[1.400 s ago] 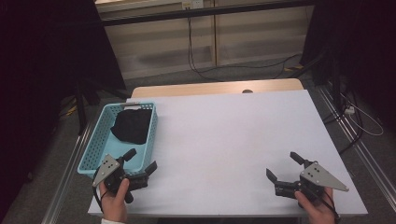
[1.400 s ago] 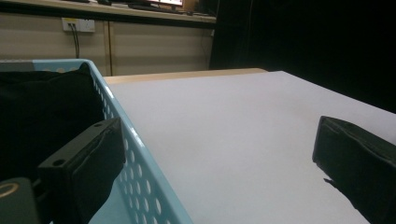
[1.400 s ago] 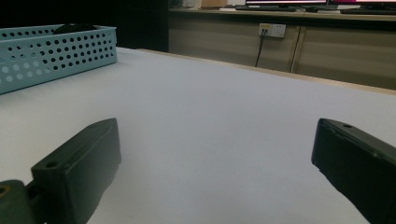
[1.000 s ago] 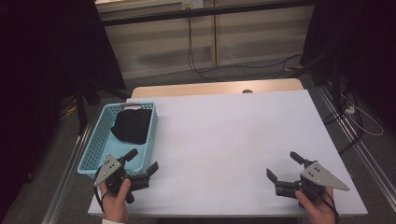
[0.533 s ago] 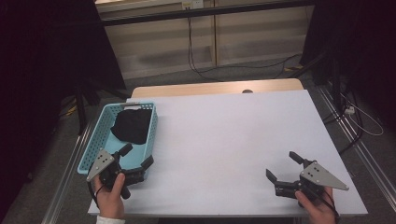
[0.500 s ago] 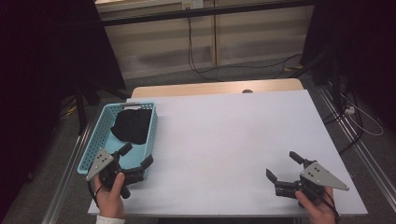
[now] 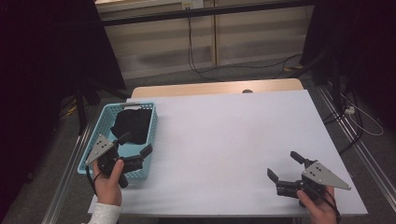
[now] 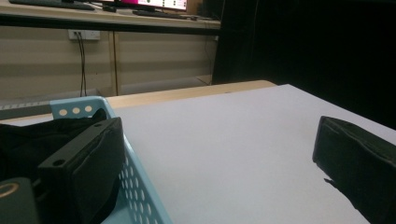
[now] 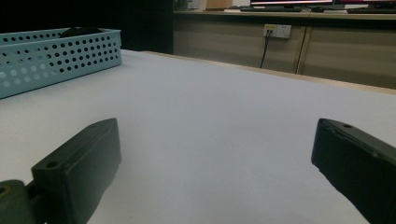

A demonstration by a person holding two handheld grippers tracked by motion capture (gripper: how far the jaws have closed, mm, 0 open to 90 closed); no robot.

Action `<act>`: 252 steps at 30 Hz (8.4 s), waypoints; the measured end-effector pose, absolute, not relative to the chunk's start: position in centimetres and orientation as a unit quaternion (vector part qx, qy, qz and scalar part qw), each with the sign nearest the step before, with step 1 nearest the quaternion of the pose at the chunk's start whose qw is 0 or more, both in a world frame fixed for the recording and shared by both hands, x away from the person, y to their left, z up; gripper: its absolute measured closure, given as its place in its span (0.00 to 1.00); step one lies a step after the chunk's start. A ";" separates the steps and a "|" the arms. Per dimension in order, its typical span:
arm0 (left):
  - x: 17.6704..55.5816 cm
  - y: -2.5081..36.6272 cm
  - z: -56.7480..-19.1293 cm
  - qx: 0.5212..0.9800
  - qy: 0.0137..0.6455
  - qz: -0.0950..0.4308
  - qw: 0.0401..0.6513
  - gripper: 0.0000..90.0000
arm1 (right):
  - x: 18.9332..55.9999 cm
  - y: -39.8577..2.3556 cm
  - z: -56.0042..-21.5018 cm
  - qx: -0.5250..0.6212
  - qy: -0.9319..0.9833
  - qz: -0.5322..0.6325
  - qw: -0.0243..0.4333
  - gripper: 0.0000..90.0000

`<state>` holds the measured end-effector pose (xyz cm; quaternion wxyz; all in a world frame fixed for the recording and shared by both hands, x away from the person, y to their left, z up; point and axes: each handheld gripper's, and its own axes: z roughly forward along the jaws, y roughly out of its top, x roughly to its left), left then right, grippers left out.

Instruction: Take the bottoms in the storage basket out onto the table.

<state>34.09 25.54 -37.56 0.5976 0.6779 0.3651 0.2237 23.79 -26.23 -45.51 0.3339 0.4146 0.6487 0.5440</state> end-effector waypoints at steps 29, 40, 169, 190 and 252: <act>39.5 25.4 -35.5 0.684 0.376 0.222 0.584 0.03 | 23.8 -26.4 -45.5 0.411 0.648 0.548 0.333 0.01; 42.2 26.5 -36.2 0.679 0.404 0.225 0.570 0.03 | 23.9 -26.4 -45.5 0.409 0.650 0.548 0.332 0.01; 52.4 28.4 -45.3 0.742 0.541 0.094 0.385 0.63 | 24.3 -26.1 -45.5 0.392 0.664 0.547 0.325 0.01; 51.7 29.4 -40.0 0.730 0.591 0.075 0.336 0.74 | 24.1 -26.2 -45.4 0.396 0.660 0.548 0.328 0.01; 45.2 13.6 -25.8 0.779 0.346 0.046 0.522 0.86 | 24.1 -25.8 -45.5 0.391 0.666 0.545 0.327 0.01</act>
